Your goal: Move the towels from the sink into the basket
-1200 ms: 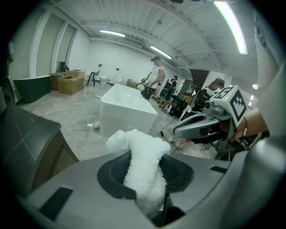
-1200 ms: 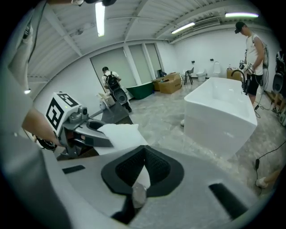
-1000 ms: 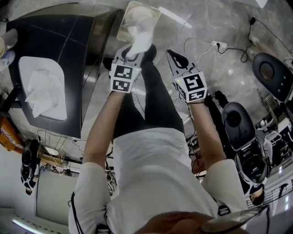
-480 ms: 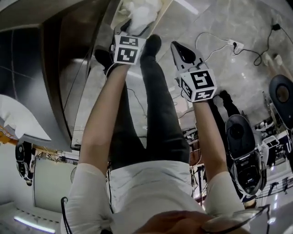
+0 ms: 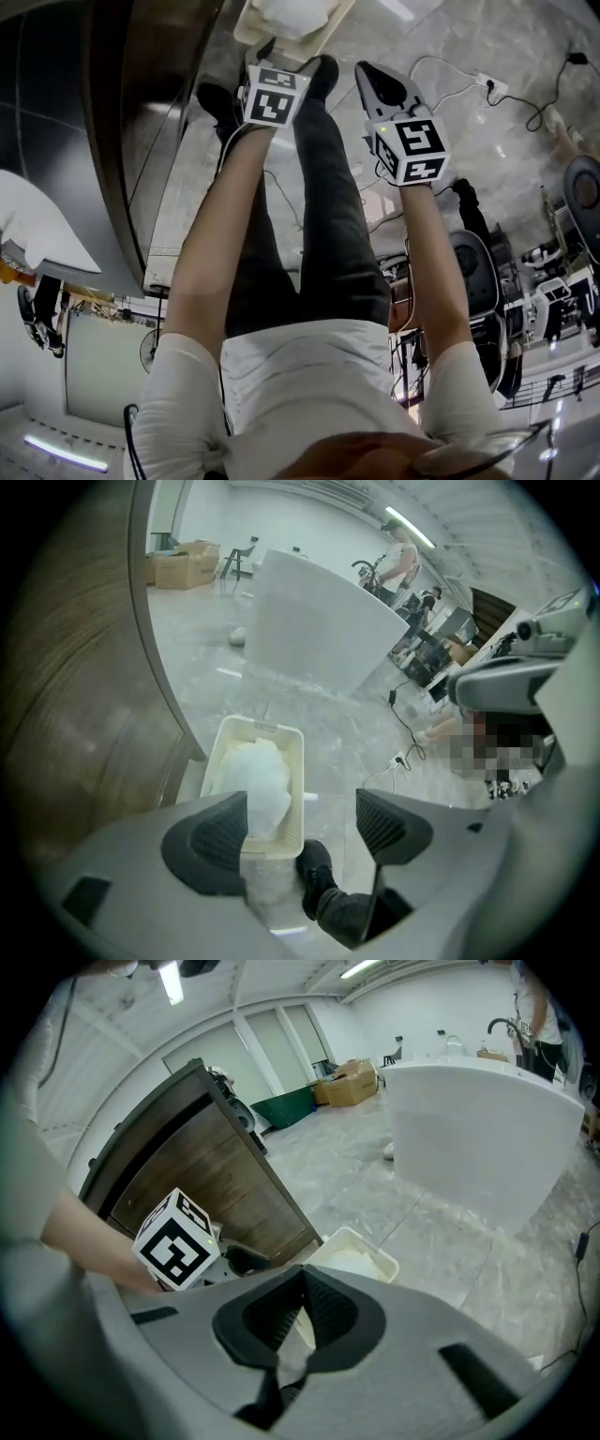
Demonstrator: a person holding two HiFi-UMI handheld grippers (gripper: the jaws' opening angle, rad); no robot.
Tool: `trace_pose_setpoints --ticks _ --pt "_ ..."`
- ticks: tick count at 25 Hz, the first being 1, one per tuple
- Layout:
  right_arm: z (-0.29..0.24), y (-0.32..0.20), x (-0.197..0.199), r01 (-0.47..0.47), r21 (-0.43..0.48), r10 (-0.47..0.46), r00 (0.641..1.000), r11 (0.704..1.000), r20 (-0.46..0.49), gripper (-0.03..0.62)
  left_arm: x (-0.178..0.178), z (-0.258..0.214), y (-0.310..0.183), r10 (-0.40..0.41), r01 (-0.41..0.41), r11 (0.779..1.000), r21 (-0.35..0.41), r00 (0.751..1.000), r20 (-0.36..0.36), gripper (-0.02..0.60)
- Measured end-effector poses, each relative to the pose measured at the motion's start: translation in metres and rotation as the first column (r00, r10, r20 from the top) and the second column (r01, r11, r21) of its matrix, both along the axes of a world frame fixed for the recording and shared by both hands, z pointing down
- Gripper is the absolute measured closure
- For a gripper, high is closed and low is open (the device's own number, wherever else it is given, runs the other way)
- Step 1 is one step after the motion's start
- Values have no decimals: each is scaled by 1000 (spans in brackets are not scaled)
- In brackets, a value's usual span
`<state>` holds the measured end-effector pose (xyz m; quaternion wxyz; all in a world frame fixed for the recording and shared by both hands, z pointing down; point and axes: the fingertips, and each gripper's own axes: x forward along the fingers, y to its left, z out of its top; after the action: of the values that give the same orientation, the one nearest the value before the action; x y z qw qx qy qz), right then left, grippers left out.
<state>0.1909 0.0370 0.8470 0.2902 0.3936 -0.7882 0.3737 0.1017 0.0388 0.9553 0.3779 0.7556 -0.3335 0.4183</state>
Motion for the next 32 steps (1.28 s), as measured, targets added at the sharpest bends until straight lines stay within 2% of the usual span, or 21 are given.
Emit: trace_pose_setpoints --ticks 4,8,15,17,21,24,26,29,32 --pt "-43 -3 -11 6 32 -6 1000 999 -7 595 -6 -47 8 6 -5 1000 27 999 -33 233" --pt "-100 9 -21 -19 43 18 1000 999 25 595 -10 -112 15 -29 31 999 44 998 -64 236" --pt "-178 17 -25 -21 93 20 1000 995 16 595 -9 -215 14 -52 68 991 117 991 -127 371" --pt "-211 23 -39 13 114 -14 1000 993 13 595 -20 -253 23 -74 93 988 121 985 -153 385" --pt "-291 38 -90 128 189 -133 991 974 12 595 -64 -338 43 -145 176 973 150 969 -199 441" --pt "-351 40 -126 181 259 -194 981 949 24 595 -95 -401 52 -178 226 956 187 954 -242 494" --pt "-390 37 -150 208 306 -229 973 929 35 595 -116 -444 50 -217 283 936 208 932 -291 517" --pt "-448 41 -186 258 380 -295 955 889 42 595 -151 -508 48 -273 374 887 272 898 -345 539" --pt "-503 54 -217 283 449 -346 936 847 63 595 -185 -567 56 -298 428 832 353 881 -367 549"
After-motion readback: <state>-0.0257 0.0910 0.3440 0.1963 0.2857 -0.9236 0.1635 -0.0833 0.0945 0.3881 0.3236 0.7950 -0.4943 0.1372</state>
